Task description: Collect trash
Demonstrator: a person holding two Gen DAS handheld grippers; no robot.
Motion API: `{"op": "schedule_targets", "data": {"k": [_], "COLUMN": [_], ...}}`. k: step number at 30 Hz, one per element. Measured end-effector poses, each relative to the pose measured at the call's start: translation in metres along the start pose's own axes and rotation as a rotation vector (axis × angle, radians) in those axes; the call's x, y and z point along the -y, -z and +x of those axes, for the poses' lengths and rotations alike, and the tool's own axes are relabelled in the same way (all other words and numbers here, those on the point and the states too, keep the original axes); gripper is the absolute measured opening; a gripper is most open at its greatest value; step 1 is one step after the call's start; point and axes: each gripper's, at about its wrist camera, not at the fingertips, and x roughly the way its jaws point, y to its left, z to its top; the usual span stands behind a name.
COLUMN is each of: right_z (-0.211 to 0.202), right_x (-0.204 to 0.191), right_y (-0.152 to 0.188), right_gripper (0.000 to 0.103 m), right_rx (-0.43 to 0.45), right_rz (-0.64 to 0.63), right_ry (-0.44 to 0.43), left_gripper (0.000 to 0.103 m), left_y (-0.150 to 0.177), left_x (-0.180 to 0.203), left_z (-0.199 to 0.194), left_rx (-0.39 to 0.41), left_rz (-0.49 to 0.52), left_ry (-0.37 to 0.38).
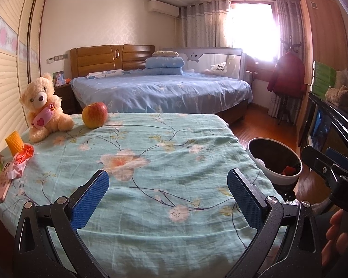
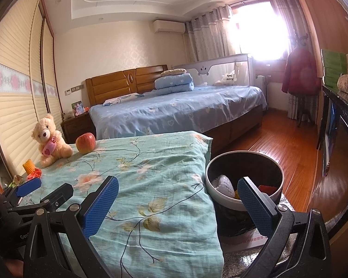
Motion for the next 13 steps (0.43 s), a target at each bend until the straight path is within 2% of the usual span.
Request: {"op": "schedule_targets", "data": {"k": [13], "right_z": [0.02], "right_x": [0.002], "right_y": [-0.005], "right_gripper": [0.103], "right_rx": [-0.05], "right_rz": [0.009], "right_ry": [-0.001], "left_gripper": [0.103], "left_y": [-0.002], "left_x": [-0.008], "left_z": [0.012], "left_rx": [-0.034], "left_rz": [-0.006], "left_ry": [0.002]}}
